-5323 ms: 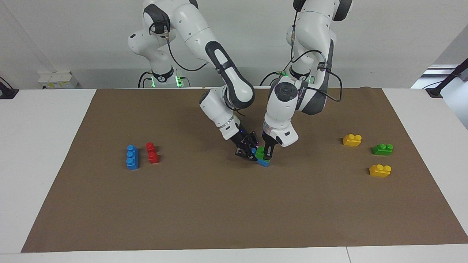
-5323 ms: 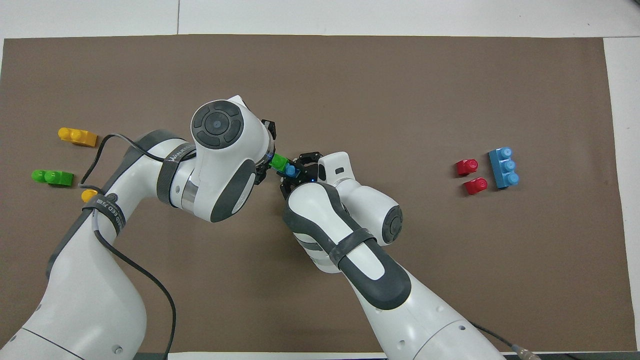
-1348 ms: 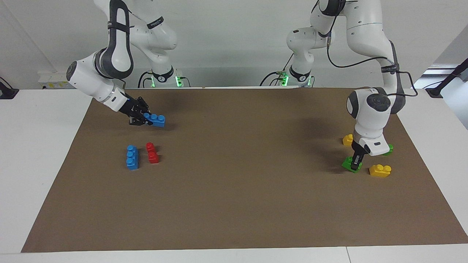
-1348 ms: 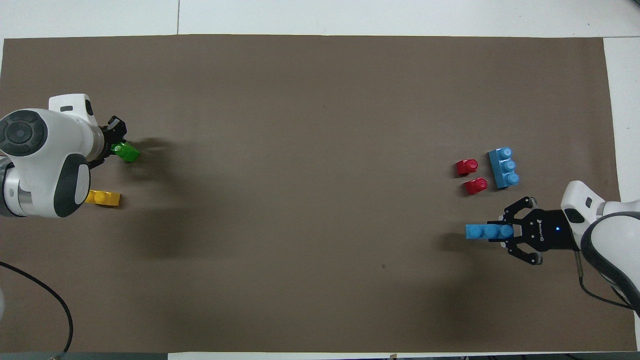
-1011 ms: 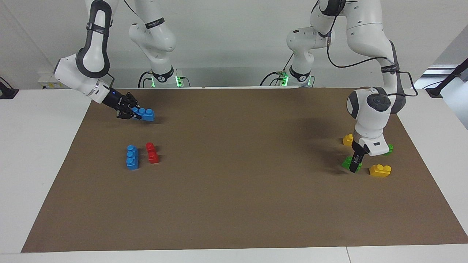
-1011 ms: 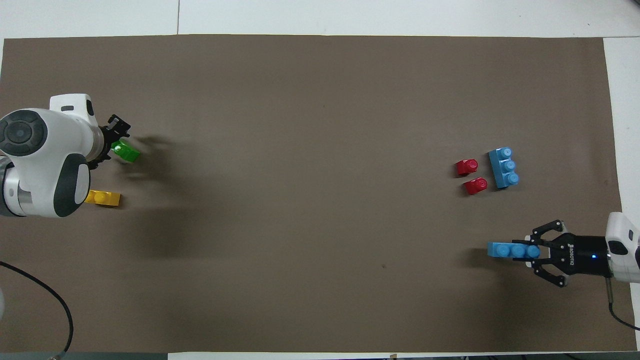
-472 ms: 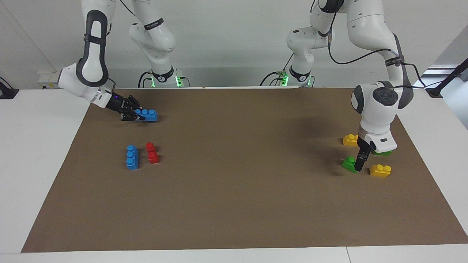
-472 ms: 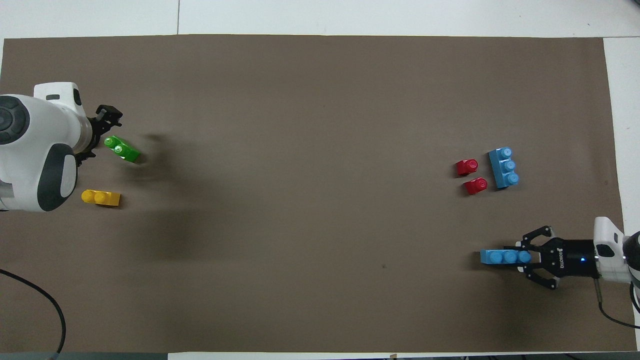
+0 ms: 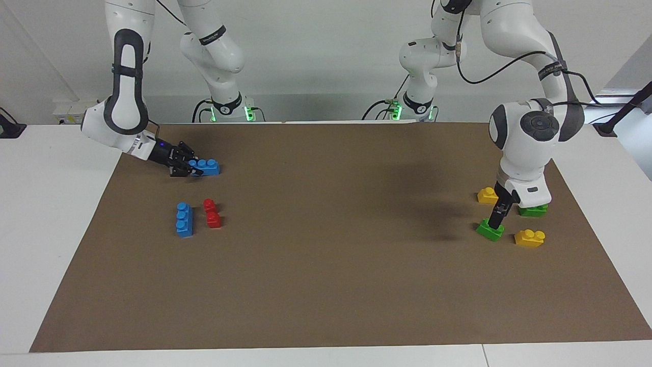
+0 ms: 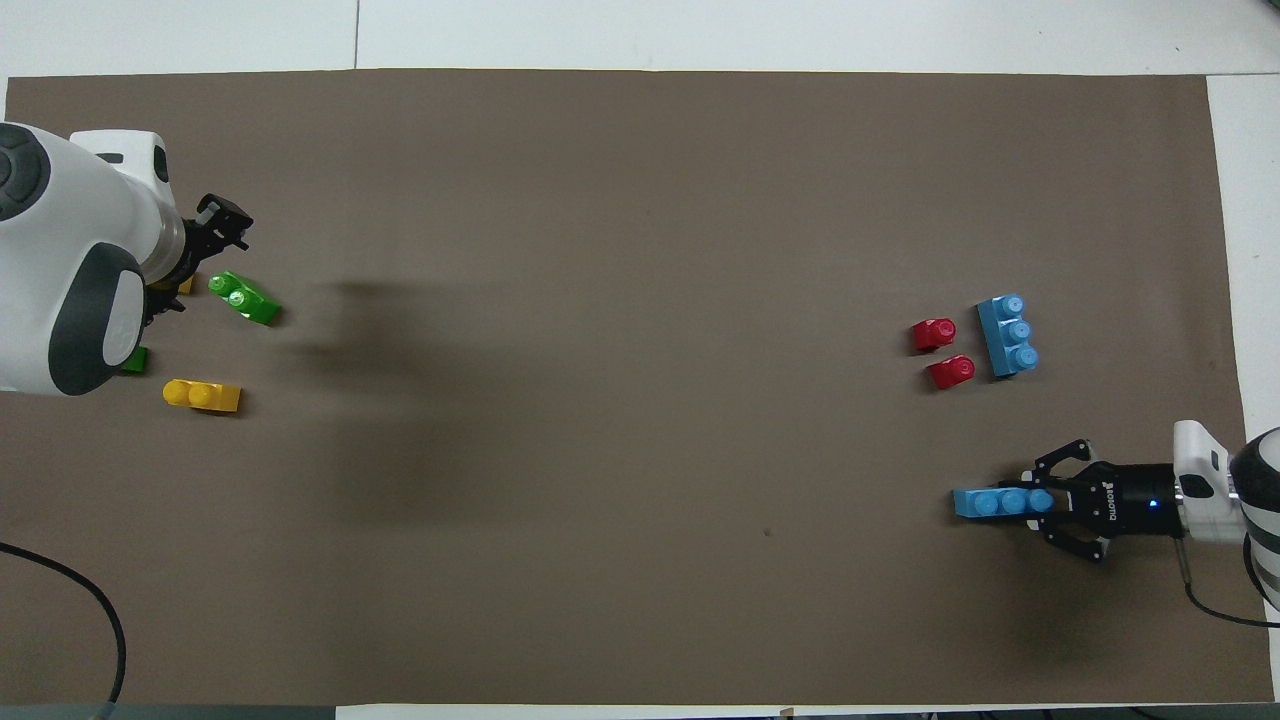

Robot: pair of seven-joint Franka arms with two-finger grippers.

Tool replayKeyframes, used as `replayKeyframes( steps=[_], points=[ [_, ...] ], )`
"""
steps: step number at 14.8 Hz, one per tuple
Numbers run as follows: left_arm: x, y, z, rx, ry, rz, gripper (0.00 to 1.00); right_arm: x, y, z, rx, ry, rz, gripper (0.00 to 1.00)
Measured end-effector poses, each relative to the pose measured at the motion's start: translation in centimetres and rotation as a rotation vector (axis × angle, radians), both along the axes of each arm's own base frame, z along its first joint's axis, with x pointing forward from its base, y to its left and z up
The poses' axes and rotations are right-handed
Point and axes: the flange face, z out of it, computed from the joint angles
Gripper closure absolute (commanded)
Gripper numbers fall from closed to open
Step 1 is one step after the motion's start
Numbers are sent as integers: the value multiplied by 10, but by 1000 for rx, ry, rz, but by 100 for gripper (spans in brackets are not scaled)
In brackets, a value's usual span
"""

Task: Remove green block with left arm and hold with right
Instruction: 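Set the green block by the yellow blocks while the right gripper opens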

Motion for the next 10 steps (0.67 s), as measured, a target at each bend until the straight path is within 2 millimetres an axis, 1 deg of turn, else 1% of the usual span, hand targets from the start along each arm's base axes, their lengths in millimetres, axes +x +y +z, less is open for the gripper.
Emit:
replayKeyframes(
  steps=[1,3,6,7,8,10],
  points=[
    [0,-1,7,7,22,-25,0,0,0,-2,10,0,-3,1],
    [1,0,29,4,59,-93,0,2,2,-6,15,7,-1,0],
    [-1,4,76,-16,114,-241,0,6,9,-10,19,22,12,0],
    [-2,5,88,-16,131,-288,0,11,13,-7,15,22,15,0],
    [-4,6,97,-15,147,-335,0,16,17,0,8,18,20,0],
    [-6,6,108,-12,161,-427,0,28,31,26,5,23,20,0]
  ],
)
